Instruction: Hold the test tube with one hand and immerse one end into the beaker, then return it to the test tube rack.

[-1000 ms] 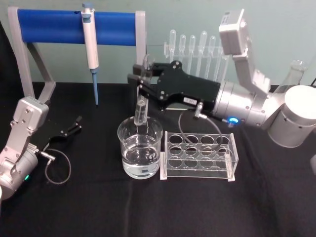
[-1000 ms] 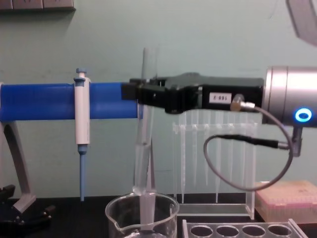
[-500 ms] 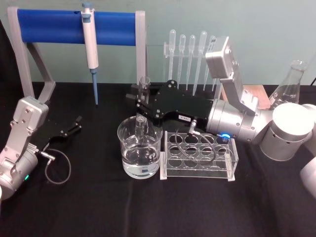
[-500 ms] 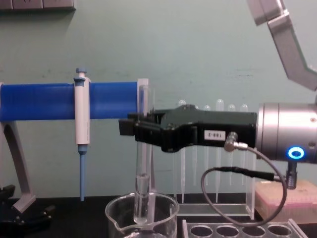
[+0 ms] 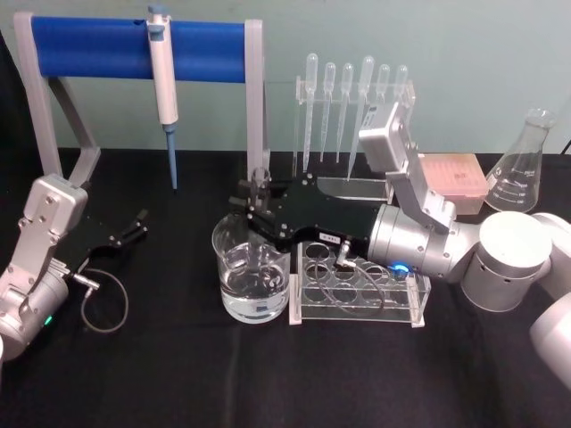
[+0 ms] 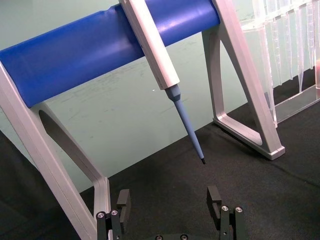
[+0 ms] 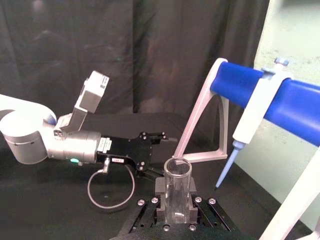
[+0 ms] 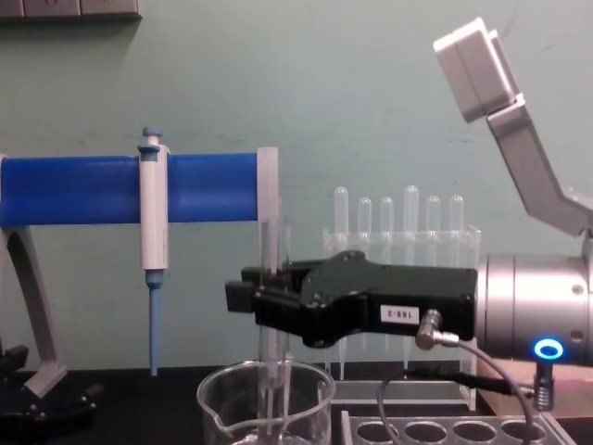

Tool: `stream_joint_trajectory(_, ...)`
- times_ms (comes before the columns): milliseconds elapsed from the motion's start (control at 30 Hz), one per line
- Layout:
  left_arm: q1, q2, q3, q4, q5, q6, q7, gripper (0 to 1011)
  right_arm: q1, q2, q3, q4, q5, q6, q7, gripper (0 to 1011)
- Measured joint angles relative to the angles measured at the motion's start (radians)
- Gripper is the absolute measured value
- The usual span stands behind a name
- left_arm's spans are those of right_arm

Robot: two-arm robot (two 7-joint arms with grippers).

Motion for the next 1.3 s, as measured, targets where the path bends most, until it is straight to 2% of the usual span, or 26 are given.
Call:
stream_joint_trajectory(433, 0.000, 0.000, 0.000, 0.000, 0.000, 0.000, 0.000, 1000, -0.016, -0.014, 0.001, 0.027, -0.036, -0.020, 0.002, 226)
stream_joint_trajectory(1300, 0.000, 0.000, 0.000, 0.000, 0.000, 0.000, 0.000, 1000, -0.036, -0.036, 0.010, 0.067, -0.064, -0.017, -0.001, 225)
